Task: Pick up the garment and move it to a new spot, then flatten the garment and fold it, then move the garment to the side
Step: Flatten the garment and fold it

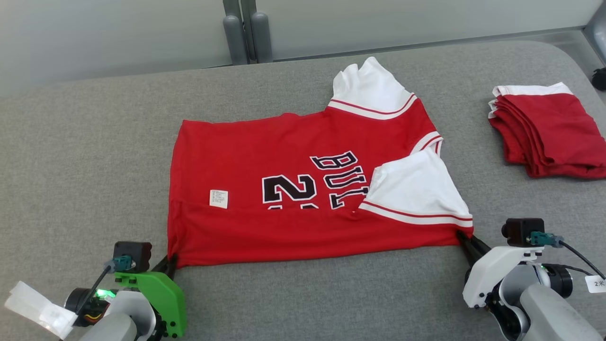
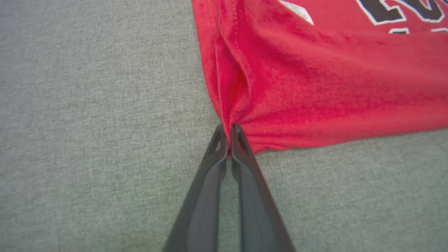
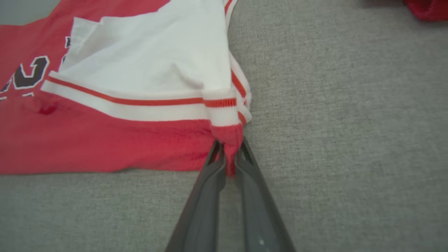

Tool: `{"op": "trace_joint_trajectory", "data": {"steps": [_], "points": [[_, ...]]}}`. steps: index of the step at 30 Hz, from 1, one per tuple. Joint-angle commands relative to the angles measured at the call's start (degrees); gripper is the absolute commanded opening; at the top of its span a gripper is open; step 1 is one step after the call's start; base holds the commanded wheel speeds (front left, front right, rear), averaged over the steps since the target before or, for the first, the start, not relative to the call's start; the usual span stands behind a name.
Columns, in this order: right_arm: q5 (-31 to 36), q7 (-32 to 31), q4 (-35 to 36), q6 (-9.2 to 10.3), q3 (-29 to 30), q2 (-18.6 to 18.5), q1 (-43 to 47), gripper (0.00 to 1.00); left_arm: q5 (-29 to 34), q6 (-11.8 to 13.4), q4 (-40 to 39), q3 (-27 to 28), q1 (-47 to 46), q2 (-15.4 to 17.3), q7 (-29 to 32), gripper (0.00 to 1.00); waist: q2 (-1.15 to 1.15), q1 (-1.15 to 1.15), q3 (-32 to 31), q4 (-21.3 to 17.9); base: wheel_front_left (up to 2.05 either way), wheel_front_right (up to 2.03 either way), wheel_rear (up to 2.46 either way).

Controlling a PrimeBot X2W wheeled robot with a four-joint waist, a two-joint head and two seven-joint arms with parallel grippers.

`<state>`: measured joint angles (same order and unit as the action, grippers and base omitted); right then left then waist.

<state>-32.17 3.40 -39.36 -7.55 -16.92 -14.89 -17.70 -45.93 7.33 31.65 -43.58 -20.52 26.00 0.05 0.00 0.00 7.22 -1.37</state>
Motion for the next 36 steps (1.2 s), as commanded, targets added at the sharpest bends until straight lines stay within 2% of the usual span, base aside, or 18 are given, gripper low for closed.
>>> {"op": "trace_joint_trajectory", "data": {"steps": [1, 6, 10, 16, 20, 24, 29, 30, 31, 32, 33, 34, 36], "points": [[-0.71, 0.18, -0.48, 0.11, -0.14, -0.92, -0.07, 0.00, -0.43, -0.09, -0.46, 0.06, 0.97, 0.92, 0.23, 0.00, 0.00, 0.00, -0.51, 0.20, 0.00, 0.00, 0.00], [-1.76, -1.29, 0.69, 0.11, -1.95, -2.91, 0.61, 0.00, -1.08, 0.02, -3.48, -0.14, 2.75, 2.36, 1.42, 0.00, 0.00, 0.00, -1.85, 0.37, 0.00, 0.00, 0.00], [-3.20, -4.04, 3.28, 0.12, -3.27, -5.58, 2.45, 0.00, -2.11, 0.84, -7.63, 0.10, 5.30, 5.01, 3.09, 0.00, 0.00, 0.00, -3.14, 0.45, 0.00, 0.00, 0.00], [-6.42, -9.53, 10.17, 0.12, -2.69, -9.43, 7.19, 0.00, -3.42, 3.21, -16.56, 0.03, 10.46, 9.34, 6.61, 0.00, 0.00, 0.00, -4.66, 0.73, 0.00, 0.00, 0.00], [-7.80, -15.31, 16.30, 0.13, -1.08, -11.59, 11.66, 0.00, -5.32, 4.93, -22.52, -0.18, 14.40, 12.04, 9.50, 0.00, 0.00, 0.00, -5.09, 0.89, 0.00, 0.00, 0.00], [-7.82, -20.63, 21.72, 0.12, 1.57, -12.20, 16.10, 0.00, -6.68, 6.61, -26.87, -0.24, 17.51, 13.48, 11.53, 0.00, 0.00, 0.00, -5.09, 0.91, 0.00, 0.00, 0.00], [-6.06, -25.35, 27.15, 0.12, 6.31, -10.93, 20.87, 0.00, -8.36, 8.26, -30.18, 0.22, 19.88, 14.65, 12.65, 0.00, 0.00, 0.00, -4.81, 1.04, 0.00, 0.00, 0.00], [-5.24, -26.17, 27.99, 0.12, 7.27, -10.45, 21.75, 0.00, -8.66, 8.50, -30.29, 0.21, 20.30, 14.79, 12.82, 0.03, 0.00, 0.00, -4.74, 1.05, 0.00, 0.00, 0.00], [-4.76, -26.69, 28.67, 0.12, 8.00, -9.91, 22.23, 0.24, -8.79, 8.51, -30.33, 0.10, 20.56, 14.85, 13.05, 0.49, 0.00, 0.00, -4.68, 1.03, 0.00, 0.00, 0.00], [-4.13, -27.36, 29.44, 0.12, 8.80, -9.20, 22.65, 0.39, -9.22, 8.36, -30.32, 0.13, 20.68, 14.71, 13.14, 1.00, 0.00, 0.00, -4.60, 0.99, 0.00, 0.00, 0.00], [-3.60, -27.90, 30.07, 0.11, 9.41, -8.72, 22.97, 0.90, -9.33, 8.16, -30.22, 0.19, 20.56, 14.55, 13.05, 1.00, 0.00, 0.00, -4.53, 0.97, 0.00, 0.00, 0.00], [-3.02, -28.34, 30.84, 0.10, 10.09, -8.15, 23.24, 1.00, -9.46, 7.94, -29.97, 0.20, 20.50, 14.42, 13.15, 1.00, 0.00, 0.00, -4.42, 0.93, 0.00, 0.00, 0.00], [-1.79, -29.06, 32.29, 0.07, 11.07, -7.11, 23.41, 1.00, -9.31, 7.59, -29.61, 0.22, 19.96, 14.55, 12.96, 1.00, 0.00, 0.00, -4.23, 0.80, 0.00, 0.00, 0.00]]}}
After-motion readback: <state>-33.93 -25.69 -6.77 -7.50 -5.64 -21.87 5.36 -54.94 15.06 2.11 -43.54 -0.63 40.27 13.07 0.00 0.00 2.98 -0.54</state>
